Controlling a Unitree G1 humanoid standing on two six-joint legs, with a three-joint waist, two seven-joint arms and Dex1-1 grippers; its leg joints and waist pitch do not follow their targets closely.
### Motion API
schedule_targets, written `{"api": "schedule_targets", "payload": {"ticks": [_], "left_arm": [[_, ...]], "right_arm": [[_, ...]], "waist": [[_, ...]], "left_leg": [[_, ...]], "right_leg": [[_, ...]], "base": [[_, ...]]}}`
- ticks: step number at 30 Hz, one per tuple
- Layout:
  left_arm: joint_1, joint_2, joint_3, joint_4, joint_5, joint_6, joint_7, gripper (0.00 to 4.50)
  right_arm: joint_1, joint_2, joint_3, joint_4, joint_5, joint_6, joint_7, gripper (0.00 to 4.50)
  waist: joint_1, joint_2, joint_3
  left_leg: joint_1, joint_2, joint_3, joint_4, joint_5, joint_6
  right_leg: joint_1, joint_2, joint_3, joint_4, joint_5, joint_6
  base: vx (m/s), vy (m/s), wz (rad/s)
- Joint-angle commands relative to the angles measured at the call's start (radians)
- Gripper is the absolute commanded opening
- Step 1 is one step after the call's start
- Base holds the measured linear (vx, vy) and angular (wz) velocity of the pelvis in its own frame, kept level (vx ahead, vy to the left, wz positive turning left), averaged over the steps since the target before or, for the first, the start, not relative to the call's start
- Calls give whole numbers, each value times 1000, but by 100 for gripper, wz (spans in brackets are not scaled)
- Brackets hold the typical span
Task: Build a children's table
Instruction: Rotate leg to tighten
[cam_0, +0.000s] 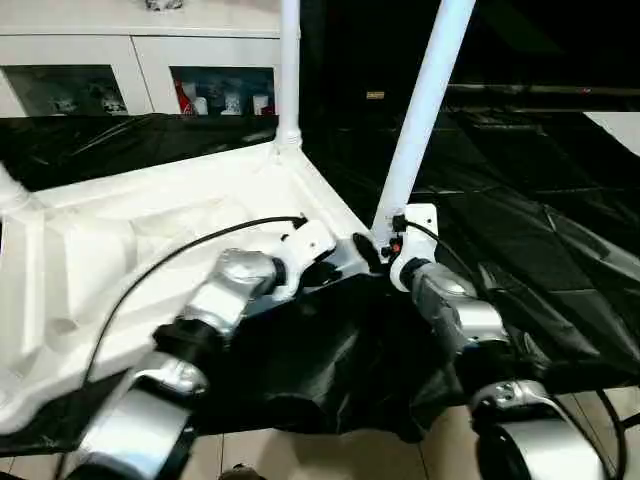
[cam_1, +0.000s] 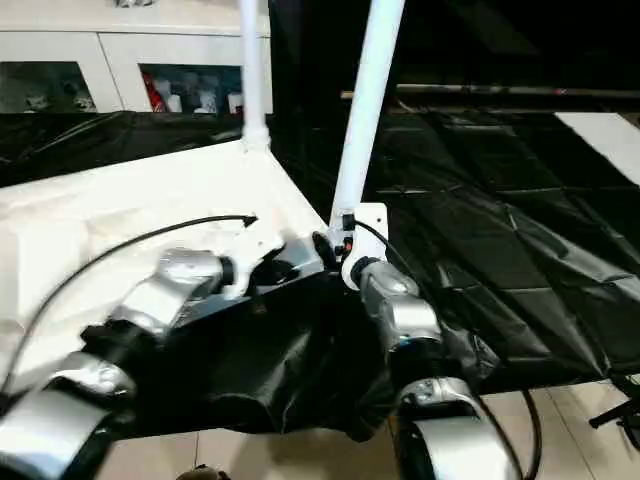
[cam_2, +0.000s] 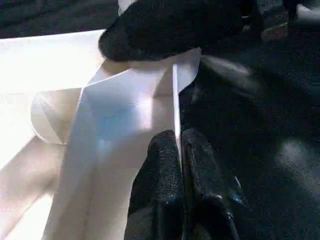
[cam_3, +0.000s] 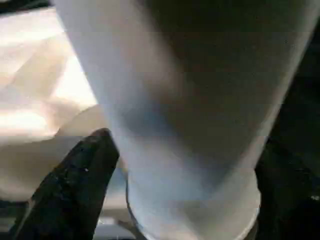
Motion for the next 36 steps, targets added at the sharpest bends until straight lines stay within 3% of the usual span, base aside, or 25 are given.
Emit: {"api": "schedule_targets", "payload": {"ticks": [1,7,10,12,18,20,27,33,36], "left_arm": [[25,21,-17,-41,-39,-45,-99,0],[57,101,-37,-115,-86,-72,-279,0],[76,128,-41,-162,-119,-51,-367,0],[87,134,-45,-180,-127,-46,-393,0],[97,132,-48,-192,-126,-45,-388,0],[98,133,-47,-198,-127,-43,-387,0],[98,139,-39,-197,-124,-43,-383,0],[94,135,-35,-185,-118,-43,-362,0],[74,106,-17,-150,-87,-9,-248,0]], "right_arm": [[33,-55,53,-92,7,40,149,386],[108,-202,136,-250,33,79,423,386],[134,-268,166,-319,58,112,532,386],[145,-306,184,-339,63,112,603,386],[138,-307,210,-347,45,119,625,386],[136,-308,219,-348,41,123,626,352],[134,-303,226,-349,36,132,633,297],[149,-305,228,-339,20,116,613,277],[140,-248,185,-269,2,97,476,275]], "waist": [[4,1,-65],[14,0,-64],[26,0,-62],[33,-6,-61],[34,-7,-58],[35,-11,-59],[34,-9,-62],[35,-10,-62],[32,-14,-62]], "left_leg": [[9,30,-10,-56,-190,12],[9,33,-5,-50,-178,35],[13,35,-4,-51,-198,36],[15,36,-2,-50,-210,36],[15,36,-7,-55,-247,9],[12,35,-7,-54,-227,11],[12,33,-6,-50,-203,18],[11,33,-6,-49,-203,17],[11,32,-7,-50,-205,12]], "right_leg": [[49,-64,52,-62,-39,-186],[49,-64,52,-58,-8,-205],[48,-64,51,-60,-49,-205],[43,-67,52,-63,-85,-208],[39,-71,54,-71,-185,-189],[40,-71,53,-68,-167,-186],[41,-67,53,-63,-125,-193],[42,-68,52,-62,-115,-196],[40,-70,52,-62,-125,-197]], "base": [[0,0,0],[0,0,0],[0,0,0],[0,0,0],[0,0,0],[0,0,0],[0,0,0],[0,0,0],[0,0,0]]}}
